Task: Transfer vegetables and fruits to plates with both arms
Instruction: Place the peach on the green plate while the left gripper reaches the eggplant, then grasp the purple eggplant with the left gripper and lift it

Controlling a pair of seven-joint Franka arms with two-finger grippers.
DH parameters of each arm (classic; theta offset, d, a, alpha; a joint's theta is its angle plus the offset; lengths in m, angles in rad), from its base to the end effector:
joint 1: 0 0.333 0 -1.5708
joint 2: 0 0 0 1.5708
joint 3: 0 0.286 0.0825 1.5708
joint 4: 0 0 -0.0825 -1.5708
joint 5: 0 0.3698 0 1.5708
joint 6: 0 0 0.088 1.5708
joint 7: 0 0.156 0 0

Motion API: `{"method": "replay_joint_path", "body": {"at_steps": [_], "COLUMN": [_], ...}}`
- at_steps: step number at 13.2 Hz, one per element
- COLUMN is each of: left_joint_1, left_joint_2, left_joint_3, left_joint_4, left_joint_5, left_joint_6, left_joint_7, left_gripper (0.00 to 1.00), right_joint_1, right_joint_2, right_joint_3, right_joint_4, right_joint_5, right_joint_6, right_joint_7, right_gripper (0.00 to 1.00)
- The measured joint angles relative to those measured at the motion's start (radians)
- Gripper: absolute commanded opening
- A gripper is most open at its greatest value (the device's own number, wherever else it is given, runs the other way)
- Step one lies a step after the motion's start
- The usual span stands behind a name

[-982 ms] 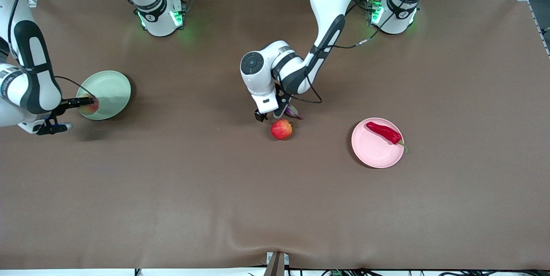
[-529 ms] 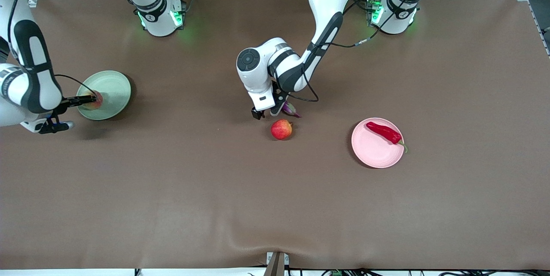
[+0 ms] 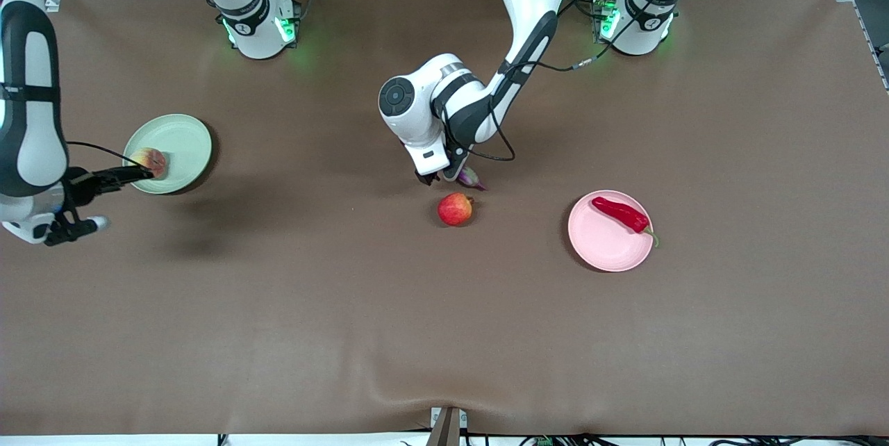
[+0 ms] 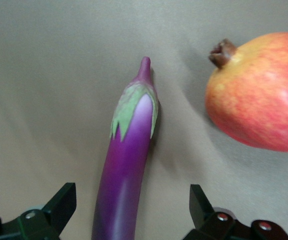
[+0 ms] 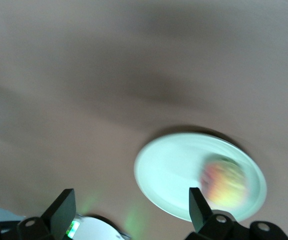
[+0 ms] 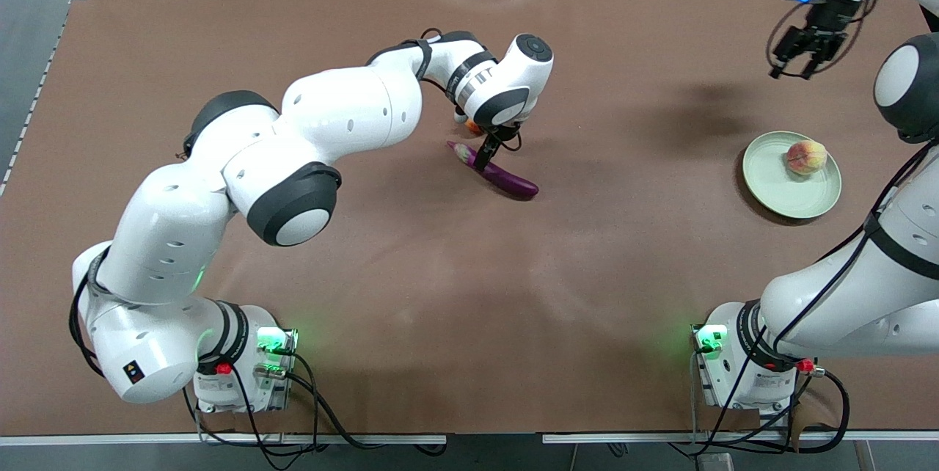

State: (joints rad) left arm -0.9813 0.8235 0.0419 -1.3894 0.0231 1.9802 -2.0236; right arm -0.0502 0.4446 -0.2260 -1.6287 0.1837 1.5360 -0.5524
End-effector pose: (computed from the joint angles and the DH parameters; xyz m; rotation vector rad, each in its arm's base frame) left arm 0.3900 -0.5340 0.1399 -2.5048 -1.4722 -0.0457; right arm 0.5468 -0.1180 0.2762 -2.7689 -0.3177 0.6372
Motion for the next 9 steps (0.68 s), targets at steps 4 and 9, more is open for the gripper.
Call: {"method": "replay_joint_path", "body": {"at_steps": [4, 9], "left_joint_1": [-0.015, -0.016], "left_joint_2": [0.035, 0.035], "left_joint_3": [-0.001, 0.003], "left_joint_4": [-0.006, 0.002], "left_joint_5": [0.0, 0.002], "left_joint_6": [-0.001, -0.001], "left_joint_7": [-0.042, -0.04], "left_gripper": [0.07, 0.0], "right_joint_1": [0.086, 0.17], "right_joint_2": [0.0, 0.0], "right_joint_3": [0.004, 0.009], "right_joint_4": [0.053, 0.116], "right_joint_5": [0.036, 0.137], "right_joint_6": [-0.096, -0.16], "right_joint_7": [0.247, 0.512], "right_gripper": [1.0, 1.0]}}
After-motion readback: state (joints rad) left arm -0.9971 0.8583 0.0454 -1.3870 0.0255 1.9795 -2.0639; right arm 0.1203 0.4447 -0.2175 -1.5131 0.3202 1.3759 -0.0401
